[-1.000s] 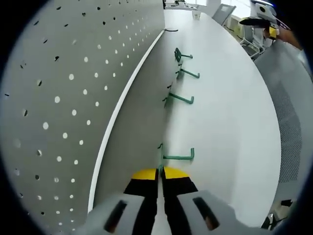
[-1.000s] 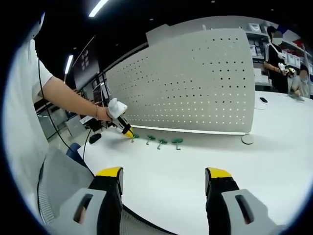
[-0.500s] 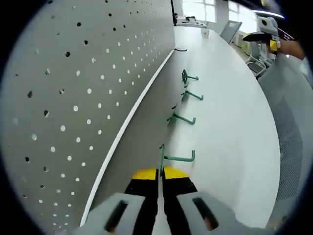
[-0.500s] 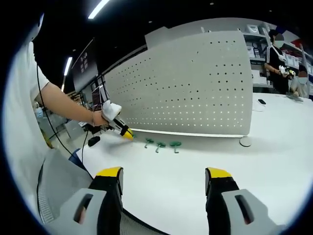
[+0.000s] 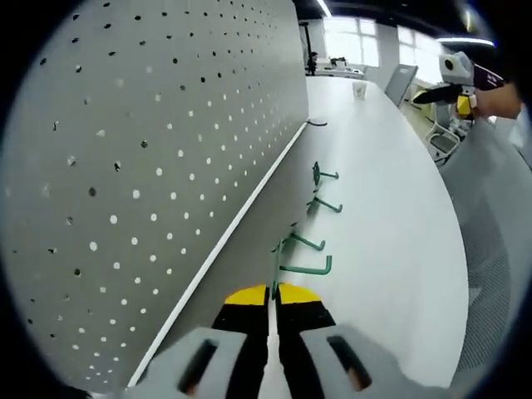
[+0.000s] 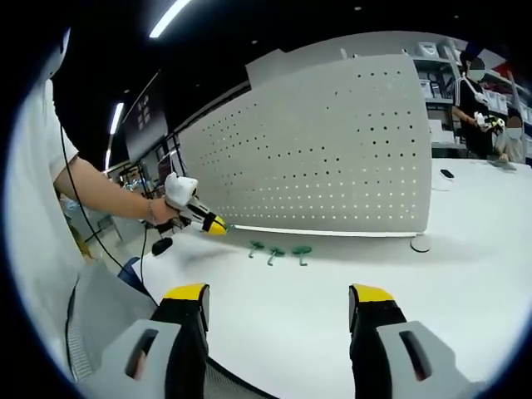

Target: Insert the hook assembly into the mounting plate slot until the hook locks in place.

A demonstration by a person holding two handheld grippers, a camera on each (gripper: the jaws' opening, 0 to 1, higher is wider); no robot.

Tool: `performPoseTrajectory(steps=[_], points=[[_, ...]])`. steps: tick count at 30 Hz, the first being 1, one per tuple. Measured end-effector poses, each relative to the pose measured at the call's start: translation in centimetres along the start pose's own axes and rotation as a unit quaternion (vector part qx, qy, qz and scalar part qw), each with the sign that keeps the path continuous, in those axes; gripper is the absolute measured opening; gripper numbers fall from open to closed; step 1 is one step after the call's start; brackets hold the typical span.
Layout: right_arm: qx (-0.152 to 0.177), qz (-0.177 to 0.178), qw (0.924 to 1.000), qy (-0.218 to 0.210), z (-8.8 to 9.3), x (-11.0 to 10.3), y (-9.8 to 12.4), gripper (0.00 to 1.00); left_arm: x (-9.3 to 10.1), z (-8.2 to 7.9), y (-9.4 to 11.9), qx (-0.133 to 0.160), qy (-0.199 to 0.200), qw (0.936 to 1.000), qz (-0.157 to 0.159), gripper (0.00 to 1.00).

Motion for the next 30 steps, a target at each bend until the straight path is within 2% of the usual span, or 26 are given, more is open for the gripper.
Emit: performPoseTrajectory(steps=[6,16,19,22,30], points=[[0.008,-0.001,1.0,-0.005,-0.3,0.0,-0.1,0.65,0.8,-1.6,0.9,0.036,-0.006,0.9992,-0.014,0.01],[0.011,-0.01,0.9999,0.001,-0.6,-0.4,-0.4,0.65,1.8,-3.2,2.2,0.079,0.004,0.9965,-0.029,0.01],[0.015,-0.012,0.9998,0.001,-0.8,-0.5,-0.4,0.65,2.2,-3.6,2.7,0.103,0.024,0.9936,-0.039,0.01],[0.015,-0.015,0.9998,0.003,-0.8,-0.6,-0.6,0.65,2.6,-3.8,3.2,0.112,0.027,0.9922,-0.049,0.01],[0.018,-0.022,0.9996,0.002,-1.0,-0.7,-0.9,0.65,4.3,-5.3,4.9,0.163,0.044,0.983,-0.072,0.01]])
Point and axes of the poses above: the point that each gripper's makers call its tool centre point, and the gripper's own axes: y roughly backward along the fingers, x roughly to its right, z roughly out of its underside, the point moved 5 cm from there along y, roughly backward along the fingers, and after that the axes turned 6 degrees about z, right-handed, at the moved point
